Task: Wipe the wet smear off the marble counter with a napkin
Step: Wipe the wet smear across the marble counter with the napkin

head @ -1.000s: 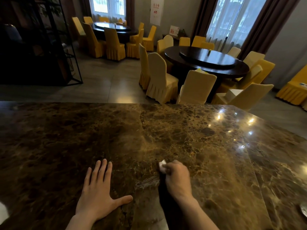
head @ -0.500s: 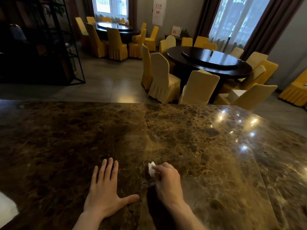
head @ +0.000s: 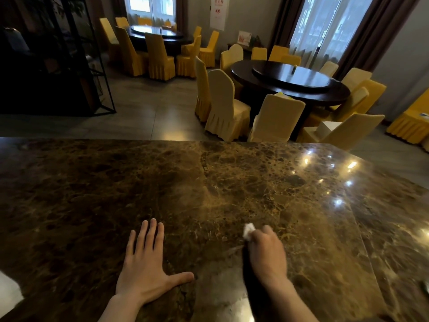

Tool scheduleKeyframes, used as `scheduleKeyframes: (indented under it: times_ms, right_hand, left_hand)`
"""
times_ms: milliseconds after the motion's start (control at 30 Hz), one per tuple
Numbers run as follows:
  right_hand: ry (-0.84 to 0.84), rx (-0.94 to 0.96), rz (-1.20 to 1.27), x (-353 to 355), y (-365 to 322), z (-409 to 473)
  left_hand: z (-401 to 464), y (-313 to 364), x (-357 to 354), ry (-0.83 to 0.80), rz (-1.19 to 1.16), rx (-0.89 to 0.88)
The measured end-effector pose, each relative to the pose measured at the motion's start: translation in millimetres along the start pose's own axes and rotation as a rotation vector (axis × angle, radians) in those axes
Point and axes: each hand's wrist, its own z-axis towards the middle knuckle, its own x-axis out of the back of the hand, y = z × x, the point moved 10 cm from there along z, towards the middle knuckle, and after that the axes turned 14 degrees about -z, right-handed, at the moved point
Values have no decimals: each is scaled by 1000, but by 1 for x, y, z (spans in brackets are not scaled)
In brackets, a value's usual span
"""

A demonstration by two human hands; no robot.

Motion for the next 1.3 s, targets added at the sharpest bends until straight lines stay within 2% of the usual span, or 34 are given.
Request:
scheduleKeyframes:
  times_ms: [100, 167, 267, 333, 400, 500, 567, 633, 733, 800, 867, 967, 1033, 1100, 1233, 1300]
  right_hand:
    - [14, -105, -28, 2, 9, 0]
    - [-12, 10, 20, -6, -35, -14]
    - [-112, 300, 56, -25, -105, -44]
    - [-138, 403, 39, -25, -108, -46]
    - [-101, 278, 15, -19, -67, -27]
    - [-3, -66, -2, -1, 18, -1]
    - [31, -157, 3, 2, 29, 1]
    - [-3, -78, 35, -5, -9, -10]
    - [-97, 262, 71, -23, -83, -43]
    - [-127, 370, 98, -21, -80, -44]
    - [-106, 205, 70, -12, -28, -19]
    - [-26, -217, 44, 8, 77, 13]
    - [24, -333, 39, 11, 90, 16]
    - [14, -239, 35, 0, 45, 10]
    - [-104, 229, 102, -23, -84, -29]
    - [-140, 356, 123, -17, -90, -37]
  left_hand:
    - [0, 0, -2, -17, 7, 12]
    - [1, 0, -2, -13, 14, 14]
    - [2, -2, -2, -19, 14, 20]
    - [1, -1, -2, -10, 12, 13]
    - [1, -1, -2, -8, 8, 11]
    - [0, 0, 0, 12, -6, 9]
    - [-1, 0, -1, 4, 5, 17]
    - [0, 0, -1, -9, 23, 23]
    - [2, -1, -1, -18, 16, 27]
    - [2, 0, 0, -17, 18, 28]
    - [1, 0, 0, -26, 27, 34]
    - [1, 0, -1, -29, 23, 41]
    - [2, 0, -2, -36, 26, 46]
    - [2, 0, -1, -21, 11, 42]
    - [1, -1, -2, -18, 6, 36]
    - [1, -1, 0, -5, -8, 31]
